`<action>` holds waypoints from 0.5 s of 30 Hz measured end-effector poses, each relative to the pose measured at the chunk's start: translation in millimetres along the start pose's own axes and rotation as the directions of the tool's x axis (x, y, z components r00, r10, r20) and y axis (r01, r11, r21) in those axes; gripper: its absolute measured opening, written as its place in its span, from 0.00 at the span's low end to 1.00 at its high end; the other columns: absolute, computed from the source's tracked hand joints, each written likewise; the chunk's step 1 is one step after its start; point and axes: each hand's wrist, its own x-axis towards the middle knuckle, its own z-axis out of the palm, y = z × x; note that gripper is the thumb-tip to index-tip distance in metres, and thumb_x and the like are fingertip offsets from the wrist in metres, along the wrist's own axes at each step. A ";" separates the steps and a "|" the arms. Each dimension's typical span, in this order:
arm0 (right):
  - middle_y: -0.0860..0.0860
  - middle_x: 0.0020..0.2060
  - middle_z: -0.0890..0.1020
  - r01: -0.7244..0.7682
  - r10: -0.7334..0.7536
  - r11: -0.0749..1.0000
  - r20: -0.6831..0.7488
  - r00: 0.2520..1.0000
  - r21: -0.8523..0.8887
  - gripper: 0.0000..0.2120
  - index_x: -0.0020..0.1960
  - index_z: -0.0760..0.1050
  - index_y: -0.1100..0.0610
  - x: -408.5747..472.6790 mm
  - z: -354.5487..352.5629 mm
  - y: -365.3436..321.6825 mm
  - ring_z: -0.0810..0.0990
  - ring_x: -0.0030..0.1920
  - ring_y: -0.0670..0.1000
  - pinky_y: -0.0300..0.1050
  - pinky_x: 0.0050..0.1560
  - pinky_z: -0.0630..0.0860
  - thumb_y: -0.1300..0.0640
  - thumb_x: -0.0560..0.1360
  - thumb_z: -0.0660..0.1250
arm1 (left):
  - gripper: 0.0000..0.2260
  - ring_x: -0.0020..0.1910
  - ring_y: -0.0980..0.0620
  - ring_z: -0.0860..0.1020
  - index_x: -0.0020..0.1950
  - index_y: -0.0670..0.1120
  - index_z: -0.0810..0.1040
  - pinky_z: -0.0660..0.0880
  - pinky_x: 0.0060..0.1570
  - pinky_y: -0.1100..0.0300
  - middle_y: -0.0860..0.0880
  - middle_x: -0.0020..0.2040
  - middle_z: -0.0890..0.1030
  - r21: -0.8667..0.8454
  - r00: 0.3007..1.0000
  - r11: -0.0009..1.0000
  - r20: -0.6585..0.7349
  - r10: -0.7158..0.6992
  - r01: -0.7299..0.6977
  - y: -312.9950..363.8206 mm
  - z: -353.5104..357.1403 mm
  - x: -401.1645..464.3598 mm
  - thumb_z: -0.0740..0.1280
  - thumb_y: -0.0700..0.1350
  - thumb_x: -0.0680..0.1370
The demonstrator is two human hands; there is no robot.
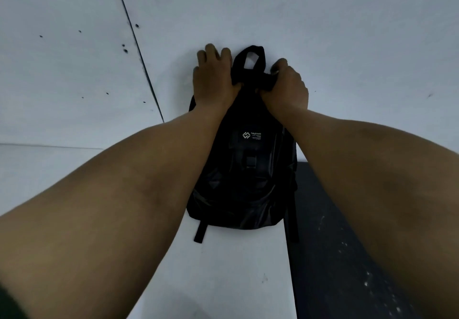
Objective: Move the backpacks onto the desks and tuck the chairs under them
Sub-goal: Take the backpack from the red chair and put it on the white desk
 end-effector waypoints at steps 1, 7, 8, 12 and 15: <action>0.52 0.51 0.78 0.010 -0.010 1.000 -0.005 1.000 0.003 0.21 0.58 0.70 0.54 -1.4 -1.6 -1.6 0.78 0.48 0.56 0.47 0.41 0.68 0.52 0.68 0.70 | 0.21 0.58 0.42 0.71 0.59 0.45 0.72 0.71 0.44 0.51 0.43 0.59 0.73 0.011 1.000 1.000 0.016 -0.002 0.002 -0.9 -4.2 1.0 0.70 0.53 0.70; 0.56 0.57 0.75 0.106 -0.105 0.993 0.034 0.994 -0.059 0.22 0.62 0.71 0.57 -16.9 -17.8 -19.3 0.74 0.58 0.57 0.55 0.51 0.76 0.54 0.71 0.71 | 0.17 0.53 0.42 0.76 0.59 0.43 0.71 0.75 0.46 0.50 0.43 0.54 0.77 -0.066 0.975 0.998 0.220 0.029 -0.015 -4.1 -34.0 -2.7 0.69 0.46 0.72; 0.56 0.57 0.75 0.115 -0.112 0.991 0.041 0.993 -0.067 0.21 0.62 0.71 0.58 -20.2 -19.6 -22.9 0.74 0.58 0.57 0.55 0.52 0.76 0.54 0.71 0.71 | 0.17 0.52 0.42 0.77 0.58 0.43 0.71 0.76 0.46 0.50 0.43 0.53 0.78 -0.067 0.968 0.998 0.247 0.033 -0.017 -4.0 -39.1 -3.6 0.68 0.46 0.72; 0.57 0.58 0.72 0.106 -0.103 0.993 0.059 0.993 -0.047 0.18 0.58 0.73 0.58 -39.4 -27.4 -37.7 0.74 0.56 0.57 0.53 0.51 0.76 0.54 0.72 0.71 | 0.18 0.54 0.43 0.77 0.60 0.44 0.74 0.73 0.46 0.53 0.43 0.56 0.77 -0.036 0.929 0.998 0.365 0.065 -0.056 -5.1 -58.6 -17.0 0.69 0.50 0.73; 0.56 0.56 0.73 0.118 -0.114 0.993 0.108 0.988 -0.032 0.12 0.54 0.76 0.58 -63.2 -31.7 -46.5 0.76 0.52 0.56 0.47 0.46 0.74 0.55 0.73 0.70 | 0.20 0.57 0.43 0.77 0.62 0.46 0.75 0.75 0.50 0.53 0.43 0.59 0.76 -0.042 0.899 0.996 0.429 0.085 -0.074 -8.2 -69.6 -36.3 0.70 0.51 0.73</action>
